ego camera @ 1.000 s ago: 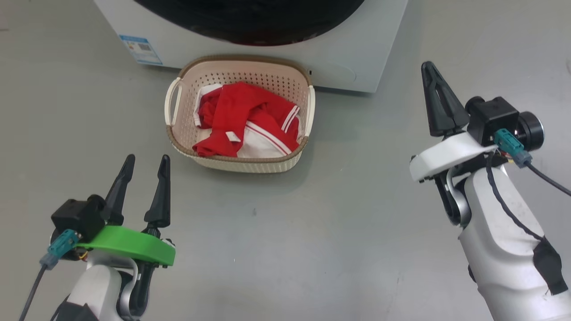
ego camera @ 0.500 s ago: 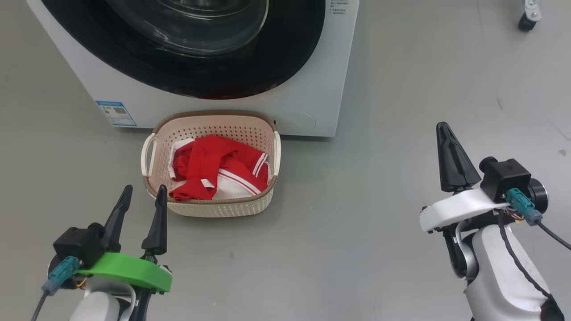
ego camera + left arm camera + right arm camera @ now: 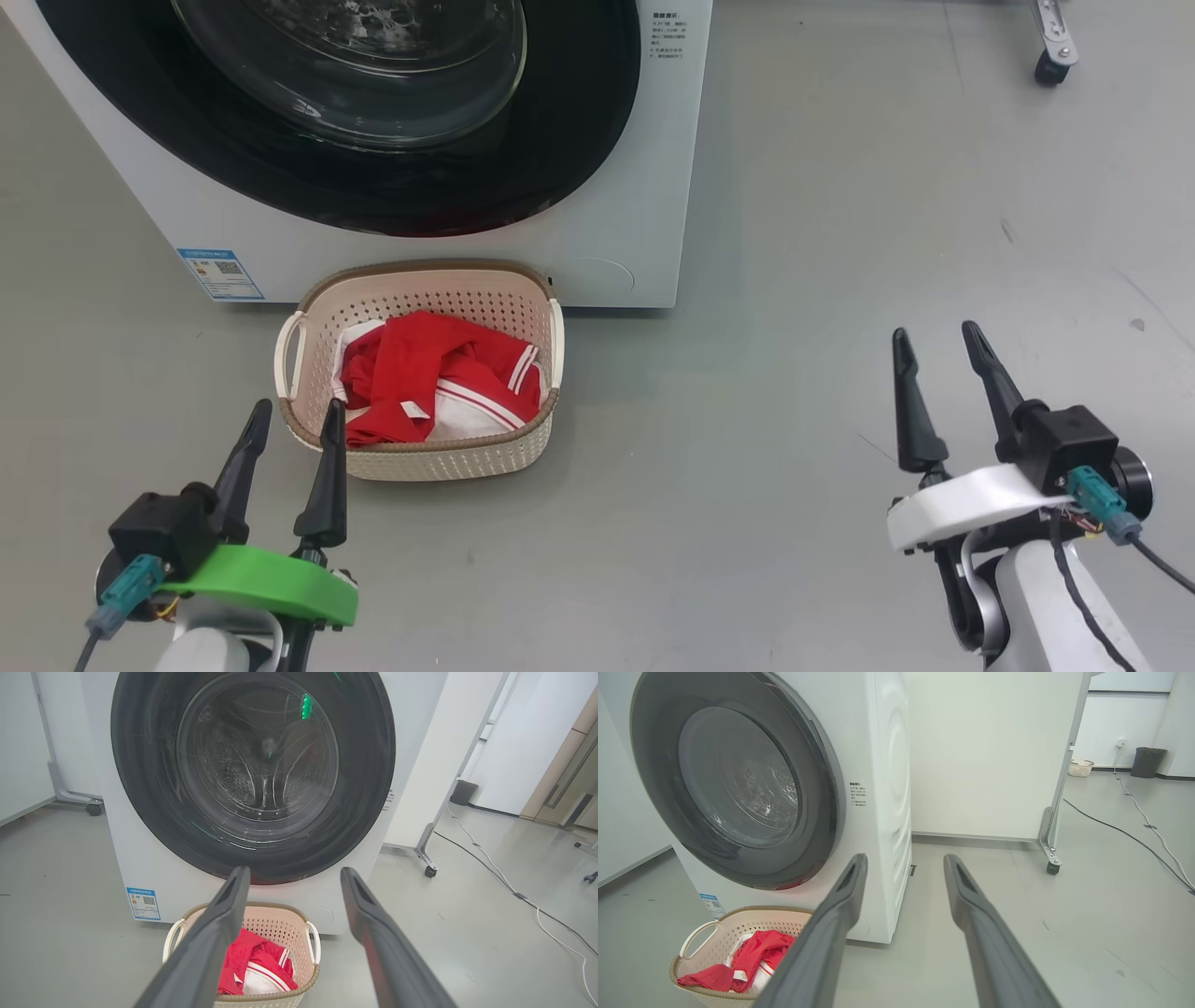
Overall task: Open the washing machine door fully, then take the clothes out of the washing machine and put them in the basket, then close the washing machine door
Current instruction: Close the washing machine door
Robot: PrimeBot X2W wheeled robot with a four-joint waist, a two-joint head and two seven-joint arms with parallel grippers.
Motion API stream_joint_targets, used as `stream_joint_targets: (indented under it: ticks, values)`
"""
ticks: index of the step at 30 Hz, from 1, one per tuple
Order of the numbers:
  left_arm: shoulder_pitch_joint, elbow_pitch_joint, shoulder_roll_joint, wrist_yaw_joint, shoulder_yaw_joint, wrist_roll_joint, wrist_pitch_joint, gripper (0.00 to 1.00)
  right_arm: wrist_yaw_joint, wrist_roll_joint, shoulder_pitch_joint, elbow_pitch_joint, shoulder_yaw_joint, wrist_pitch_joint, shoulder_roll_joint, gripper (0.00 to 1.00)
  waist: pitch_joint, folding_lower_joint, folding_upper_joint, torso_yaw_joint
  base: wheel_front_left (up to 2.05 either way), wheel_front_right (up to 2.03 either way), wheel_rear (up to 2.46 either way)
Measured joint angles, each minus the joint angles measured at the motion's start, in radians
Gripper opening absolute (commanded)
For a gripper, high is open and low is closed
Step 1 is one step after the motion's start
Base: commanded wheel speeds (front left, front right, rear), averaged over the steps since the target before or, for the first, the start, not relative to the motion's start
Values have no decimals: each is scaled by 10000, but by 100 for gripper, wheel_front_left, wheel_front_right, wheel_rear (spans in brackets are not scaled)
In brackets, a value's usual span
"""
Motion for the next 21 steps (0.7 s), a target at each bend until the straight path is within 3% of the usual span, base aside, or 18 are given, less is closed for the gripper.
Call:
stream_joint_targets:
  ticks: [21]
  values:
    - [280,-40,-148,0,249,702,0,100,0,-215,637,-642,6,0,88,100,61,0,0,-10,0,0,0]
